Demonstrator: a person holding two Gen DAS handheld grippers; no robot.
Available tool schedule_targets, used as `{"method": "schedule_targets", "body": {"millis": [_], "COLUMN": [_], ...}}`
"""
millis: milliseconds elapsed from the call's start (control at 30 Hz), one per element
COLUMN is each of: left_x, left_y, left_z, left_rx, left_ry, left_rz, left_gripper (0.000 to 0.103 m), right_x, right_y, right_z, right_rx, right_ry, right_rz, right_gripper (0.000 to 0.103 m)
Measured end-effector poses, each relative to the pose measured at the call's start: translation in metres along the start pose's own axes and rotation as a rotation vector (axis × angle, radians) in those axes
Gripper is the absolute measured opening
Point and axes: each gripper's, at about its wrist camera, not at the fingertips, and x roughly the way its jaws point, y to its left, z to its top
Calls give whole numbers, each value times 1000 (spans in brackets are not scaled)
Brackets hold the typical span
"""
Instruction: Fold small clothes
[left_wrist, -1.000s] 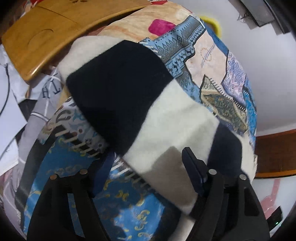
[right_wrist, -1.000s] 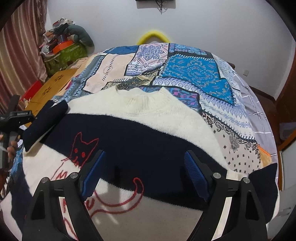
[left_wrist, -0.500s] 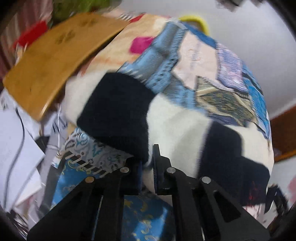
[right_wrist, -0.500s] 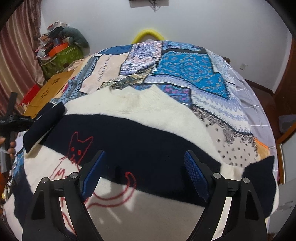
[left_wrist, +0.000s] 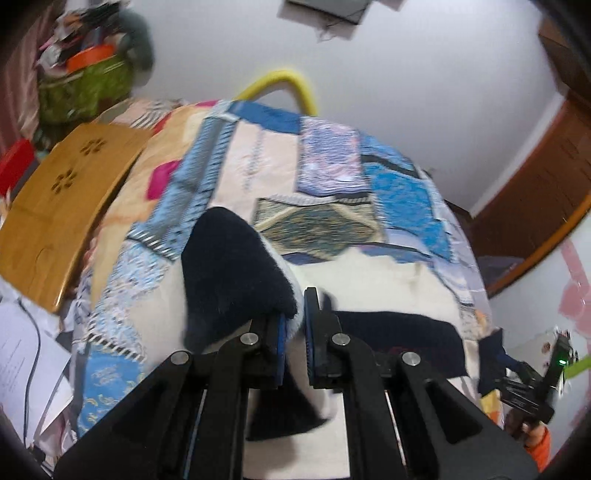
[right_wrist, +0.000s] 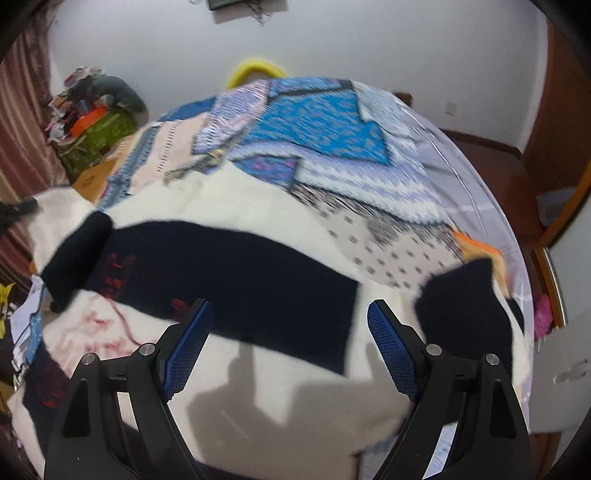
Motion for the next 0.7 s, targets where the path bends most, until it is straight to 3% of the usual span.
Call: {"method": "schedule_targets", "body": {"millis": [300,500,700], "left_x": [13,36,46], "left_y": [-70,-99,-113], "left_z": [-8,-29,-54], "left_rx": [112,176,245], "left_ry": [32,90,121], "left_rz": [-36,-54,6], "left_gripper": [8,8,8], "right_x": [4,-13,-24], "right_y": [-48,-37,-15], "right_z": [-25,-26,-17], "right_rx": [104,70,23], "right_ry": [63,32,-5], "right_rz": [-4,27,60], "right_gripper": [84,84,84]}}
